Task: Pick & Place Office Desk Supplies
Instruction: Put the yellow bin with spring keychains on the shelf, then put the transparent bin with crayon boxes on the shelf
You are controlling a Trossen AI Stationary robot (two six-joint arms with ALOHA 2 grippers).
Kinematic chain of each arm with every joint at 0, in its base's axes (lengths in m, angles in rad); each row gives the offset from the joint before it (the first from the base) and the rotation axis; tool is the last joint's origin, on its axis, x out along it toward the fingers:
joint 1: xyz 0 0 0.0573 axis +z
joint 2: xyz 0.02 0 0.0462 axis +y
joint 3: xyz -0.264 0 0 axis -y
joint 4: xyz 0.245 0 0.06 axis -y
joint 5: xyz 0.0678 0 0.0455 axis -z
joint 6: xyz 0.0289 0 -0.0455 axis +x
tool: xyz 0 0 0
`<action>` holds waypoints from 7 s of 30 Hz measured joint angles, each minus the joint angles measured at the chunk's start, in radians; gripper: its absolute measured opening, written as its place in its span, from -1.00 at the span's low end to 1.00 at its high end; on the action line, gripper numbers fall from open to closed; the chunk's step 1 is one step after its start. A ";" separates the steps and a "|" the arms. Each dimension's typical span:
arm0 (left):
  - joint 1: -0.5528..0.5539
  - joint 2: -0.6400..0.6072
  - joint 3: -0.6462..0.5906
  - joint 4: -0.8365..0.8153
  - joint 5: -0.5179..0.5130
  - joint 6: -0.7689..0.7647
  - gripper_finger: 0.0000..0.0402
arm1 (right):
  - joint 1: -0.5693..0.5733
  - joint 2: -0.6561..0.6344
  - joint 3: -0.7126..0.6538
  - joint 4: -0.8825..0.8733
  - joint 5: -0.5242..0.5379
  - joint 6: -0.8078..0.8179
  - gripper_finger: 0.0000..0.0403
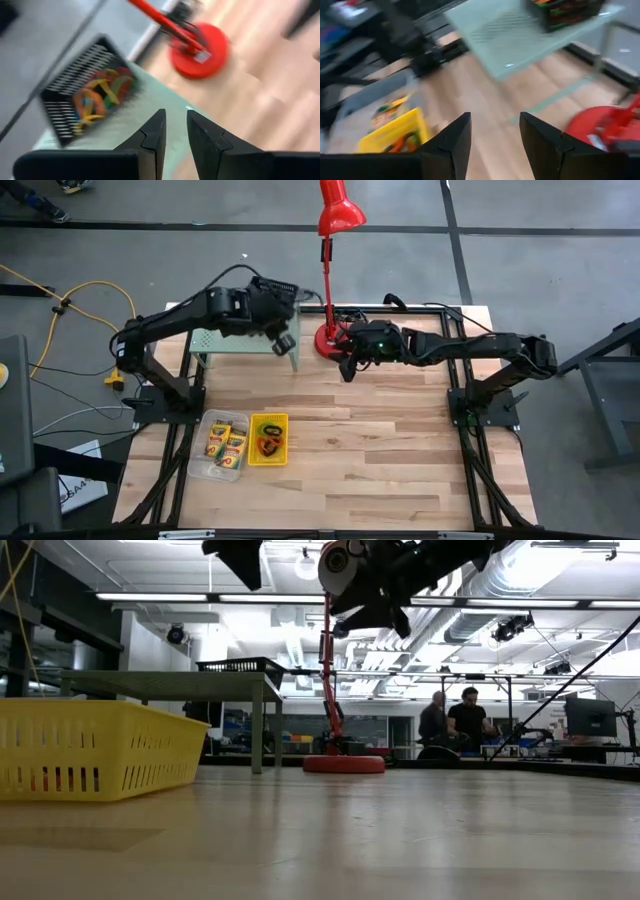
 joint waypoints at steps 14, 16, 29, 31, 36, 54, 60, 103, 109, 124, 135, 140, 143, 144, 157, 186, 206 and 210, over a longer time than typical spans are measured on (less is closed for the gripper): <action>-0.371 0.003 -0.014 -0.187 0.055 -0.122 -0.64 | 0.000 0.000 0.000 0.077 -0.207 -0.085 -0.23; -0.437 0.005 -0.028 -0.184 0.055 -0.134 -0.64 | 0.000 0.000 0.000 0.077 -0.208 -0.086 -0.23; -0.690 0.121 -0.148 -0.055 0.082 -0.325 -0.64 | 0.001 0.000 0.000 0.040 -0.212 -0.083 -0.23; -0.722 0.159 -0.156 -0.051 0.086 -0.395 -0.64 | 0.001 0.000 0.000 0.041 -0.214 -0.082 -0.23; -0.803 0.260 -0.163 -0.032 0.105 -0.525 -0.64 | 0.011 0.000 0.000 0.040 -0.213 -0.083 -0.23; -0.861 0.330 -0.270 0.123 0.206 -0.612 -0.64 | 0.074 0.000 0.000 -0.004 -0.209 -0.086 -0.23; -0.861 0.330 -0.326 0.159 0.208 -0.610 -0.64 | 0.080 0.000 0.000 -0.012 -0.206 -0.086 -0.23; -0.757 0.327 -0.436 0.345 0.325 -0.603 -0.99 | 0.081 -0.013 0.001 -0.067 -0.215 -0.115 -0.23; -0.677 0.327 -0.269 0.214 0.308 -0.586 -1.00 | 0.075 -0.101 0.002 -0.164 -0.229 -0.139 -0.23; -0.401 0.325 0.183 -0.213 0.193 -0.739 -1.00 | 0.079 -0.436 0.001 -0.301 -0.157 -0.270 -0.23; -0.124 0.314 0.234 -0.258 0.226 -0.672 -1.00 | 0.079 -0.488 0.000 -0.389 -0.156 -0.290 -0.23; -0.033 0.314 0.234 -0.258 0.224 -0.659 -1.00 | 0.079 -0.490 0.000 -0.422 -0.156 -0.290 -0.23; 0.012 0.314 0.234 -0.258 0.223 -0.662 -1.00 | 0.079 -0.490 0.000 -0.432 -0.157 -0.291 -0.23; 0.025 0.314 0.234 -0.258 0.222 -0.667 -1.00 | 0.079 -0.490 0.000 -0.434 -0.157 -0.292 -0.23; 0.067 0.384 0.233 -0.256 0.255 -0.675 -1.00 | 0.079 -0.490 0.000 -0.450 -0.157 -0.295 -0.23; 0.126 0.437 0.232 -0.257 0.247 -0.681 -0.69 | 0.079 -0.489 0.000 -0.475 -0.159 -0.295 -0.23; 0.076 0.307 0.233 -0.167 0.195 -0.646 -0.60 | 0.079 -0.489 0.000 -0.476 -0.184 -0.295 -0.23; 0.070 0.305 0.233 -0.173 0.193 -0.629 -0.60 | 0.079 -0.489 0.000 -0.476 -0.184 -0.293 -0.23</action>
